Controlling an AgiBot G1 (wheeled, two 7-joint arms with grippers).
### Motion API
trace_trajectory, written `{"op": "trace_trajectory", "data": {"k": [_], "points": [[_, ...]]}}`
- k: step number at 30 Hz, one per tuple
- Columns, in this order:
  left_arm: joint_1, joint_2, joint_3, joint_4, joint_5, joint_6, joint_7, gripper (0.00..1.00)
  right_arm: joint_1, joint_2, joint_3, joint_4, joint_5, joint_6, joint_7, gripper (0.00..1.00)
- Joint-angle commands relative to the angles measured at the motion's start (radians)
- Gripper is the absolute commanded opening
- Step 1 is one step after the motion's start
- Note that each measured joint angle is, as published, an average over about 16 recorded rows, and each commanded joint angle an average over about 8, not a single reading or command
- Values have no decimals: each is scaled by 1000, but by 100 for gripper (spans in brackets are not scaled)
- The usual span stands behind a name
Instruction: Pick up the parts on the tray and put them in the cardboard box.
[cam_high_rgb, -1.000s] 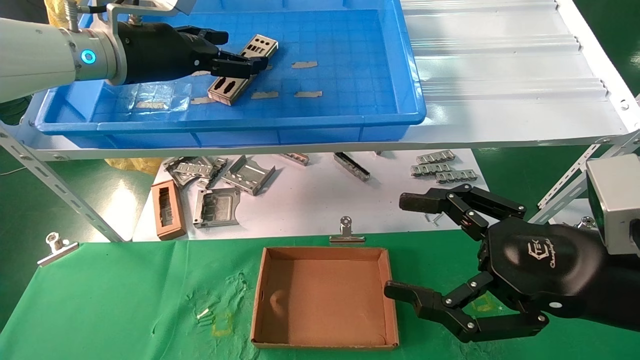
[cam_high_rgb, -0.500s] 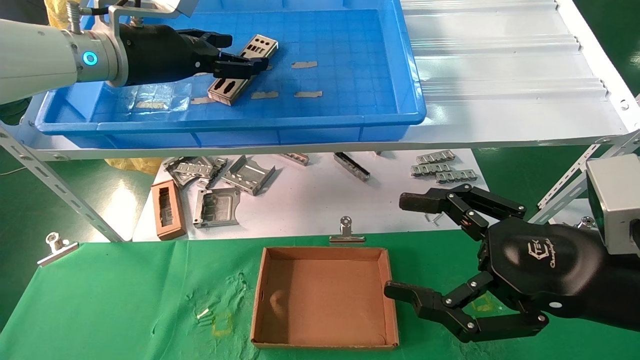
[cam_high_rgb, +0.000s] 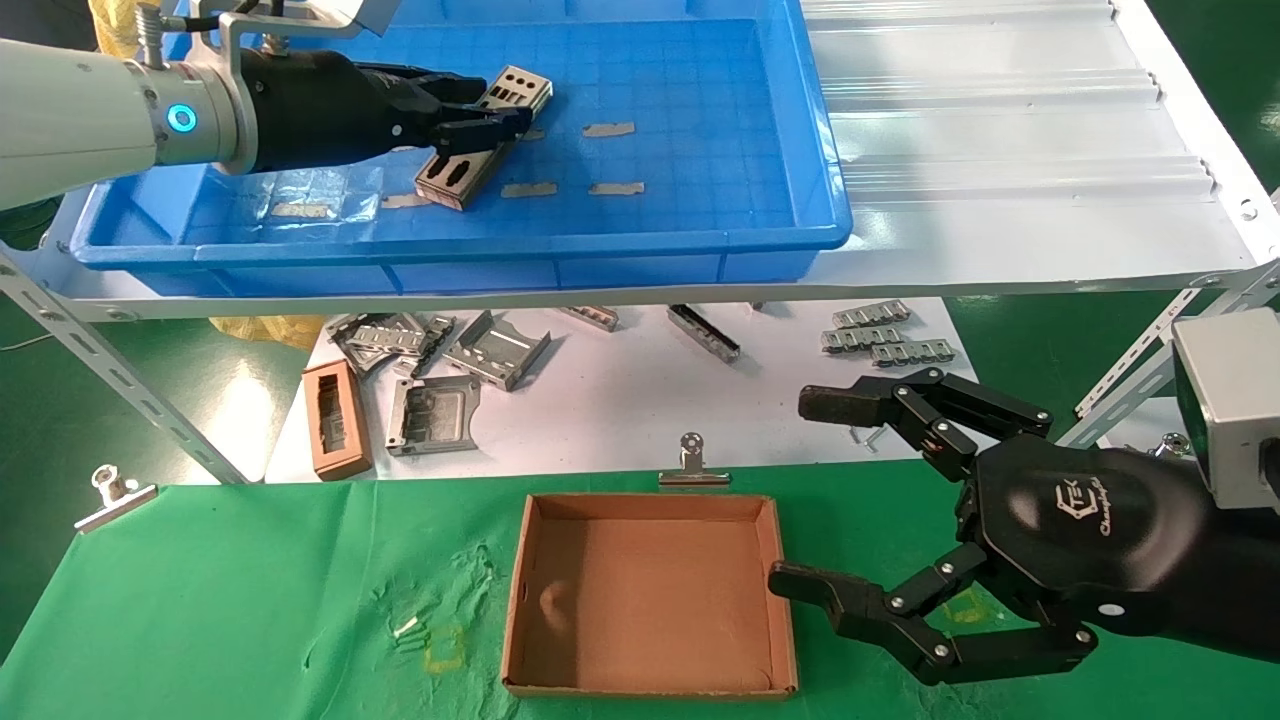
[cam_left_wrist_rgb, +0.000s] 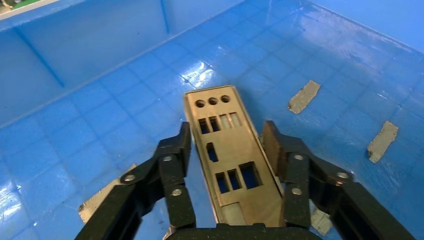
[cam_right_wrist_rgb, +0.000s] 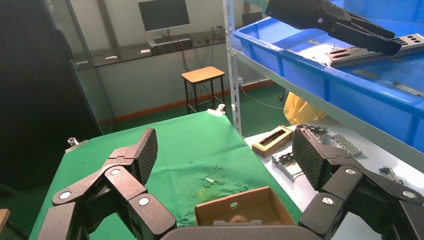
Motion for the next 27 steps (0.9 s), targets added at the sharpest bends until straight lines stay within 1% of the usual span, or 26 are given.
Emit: {"op": "trace_trajectory", "data": {"k": [1, 16, 27], "points": [[1, 0, 0, -1, 0, 0, 2, 0, 0, 0, 0, 0, 0, 0, 0, 100], [-3, -5, -5, -7, -7, 11, 25, 0, 0, 0, 0, 0, 0, 0, 0, 100], [-11, -11, -8, -1, -12, 26, 23, 0, 0, 0, 0, 0, 0, 0, 0, 100]]}}
